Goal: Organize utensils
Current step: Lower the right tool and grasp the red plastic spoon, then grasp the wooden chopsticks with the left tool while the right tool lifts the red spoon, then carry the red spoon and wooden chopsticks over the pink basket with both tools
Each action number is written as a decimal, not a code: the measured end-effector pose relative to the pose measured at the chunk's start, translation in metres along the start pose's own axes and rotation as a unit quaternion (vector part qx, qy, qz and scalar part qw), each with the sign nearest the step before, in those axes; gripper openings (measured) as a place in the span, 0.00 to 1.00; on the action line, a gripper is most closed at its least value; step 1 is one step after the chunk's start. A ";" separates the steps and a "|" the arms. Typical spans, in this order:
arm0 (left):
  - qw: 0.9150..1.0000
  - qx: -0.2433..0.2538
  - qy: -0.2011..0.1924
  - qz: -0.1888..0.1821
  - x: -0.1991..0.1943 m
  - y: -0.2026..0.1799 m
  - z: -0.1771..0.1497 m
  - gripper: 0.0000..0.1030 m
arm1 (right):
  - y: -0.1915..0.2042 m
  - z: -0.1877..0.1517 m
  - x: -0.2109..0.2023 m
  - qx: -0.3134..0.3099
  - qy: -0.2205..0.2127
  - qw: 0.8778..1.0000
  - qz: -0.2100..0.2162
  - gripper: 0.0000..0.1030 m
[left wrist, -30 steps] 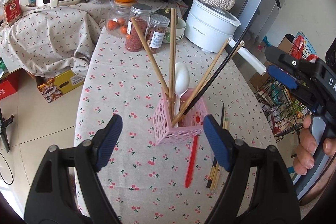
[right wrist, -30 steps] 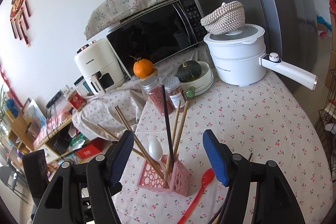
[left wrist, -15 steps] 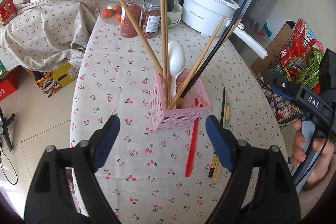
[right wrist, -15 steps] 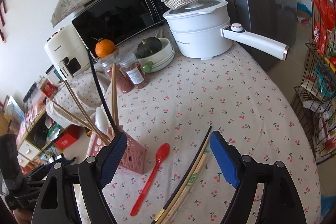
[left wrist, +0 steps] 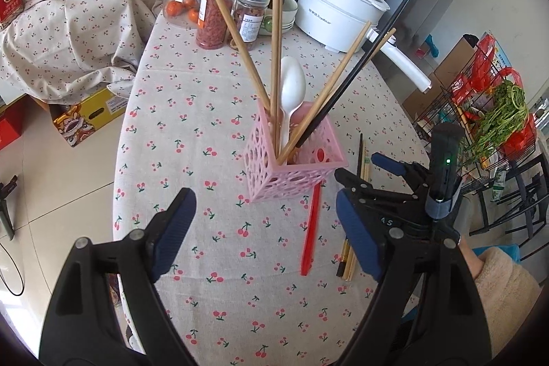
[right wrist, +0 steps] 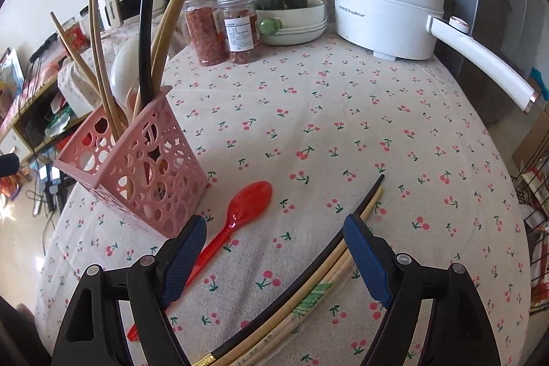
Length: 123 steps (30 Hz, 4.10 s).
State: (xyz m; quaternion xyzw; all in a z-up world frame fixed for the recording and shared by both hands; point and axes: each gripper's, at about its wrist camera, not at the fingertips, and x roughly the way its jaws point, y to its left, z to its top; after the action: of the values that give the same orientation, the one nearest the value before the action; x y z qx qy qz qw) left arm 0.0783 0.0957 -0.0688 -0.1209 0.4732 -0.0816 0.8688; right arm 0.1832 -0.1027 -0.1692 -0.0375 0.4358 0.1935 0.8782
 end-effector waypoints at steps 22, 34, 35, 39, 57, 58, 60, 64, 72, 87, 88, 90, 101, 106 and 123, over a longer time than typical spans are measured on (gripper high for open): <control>1.000 -0.014 0.007 -0.025 -0.001 0.001 -0.002 0.81 | -0.006 0.009 0.033 -0.007 0.099 0.995 0.022 0.21; 1.000 -0.006 0.006 -0.028 -0.002 -0.005 -0.004 0.81 | -0.027 0.013 0.018 0.039 0.106 0.993 0.021 0.15; 1.000 -0.006 0.006 -0.028 -0.002 -0.006 -0.004 0.81 | -0.026 0.014 0.018 0.033 0.101 0.994 0.019 0.24; 1.000 -0.007 0.007 -0.027 -0.001 -0.007 -0.004 0.81 | -0.012 0.018 0.018 -0.014 0.087 0.996 0.018 0.44; 0.999 0.016 0.011 -0.045 0.000 -0.026 -0.007 0.81 | -0.029 0.029 0.026 0.014 0.089 0.994 0.054 0.23; 0.998 0.023 0.012 -0.049 0.000 -0.030 -0.008 0.81 | -0.037 0.030 0.016 0.033 0.080 0.994 0.060 0.23; 0.998 0.039 0.014 -0.057 0.001 -0.042 -0.011 0.81 | -0.051 0.032 -0.006 0.067 0.060 0.993 0.070 0.23; 0.993 0.086 0.020 -0.074 0.007 -0.076 -0.019 0.81 | -0.078 0.026 -0.050 0.116 0.026 0.991 0.062 0.23; 0.981 0.153 0.081 -0.085 0.059 -0.142 -0.033 0.40 | -0.118 0.004 -0.101 0.177 0.011 0.983 0.042 0.22; 0.973 0.143 0.179 0.016 0.191 -0.180 -0.004 0.13 | -0.159 -0.012 -0.128 0.212 0.007 0.976 0.049 0.23; 0.972 0.146 0.184 0.020 0.194 -0.181 -0.003 0.13 | -0.159 -0.011 -0.128 0.211 0.006 0.976 0.051 0.23; 0.969 0.156 0.187 0.028 0.199 -0.185 0.000 0.13 | -0.160 -0.009 -0.128 0.210 0.005 0.976 0.053 0.22; 0.969 0.192 0.154 0.029 0.167 -0.191 0.006 0.10 | -0.157 -0.008 -0.137 0.221 -0.011 0.974 0.047 0.23; 0.980 0.192 0.057 -0.019 0.086 -0.177 0.010 0.09 | -0.143 -0.001 -0.153 0.213 -0.045 0.975 0.050 0.23; 0.943 0.089 -0.319 -0.024 -0.057 -0.090 0.034 0.05 | -0.070 0.040 -0.181 0.148 -0.152 0.975 0.070 0.23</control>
State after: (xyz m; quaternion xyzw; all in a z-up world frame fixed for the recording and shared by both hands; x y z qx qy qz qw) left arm 0.0741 0.0290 0.0207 -0.0743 0.1591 -0.1009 0.9793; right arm 0.1408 -0.2135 -0.0110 0.1537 0.3228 0.1913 0.9141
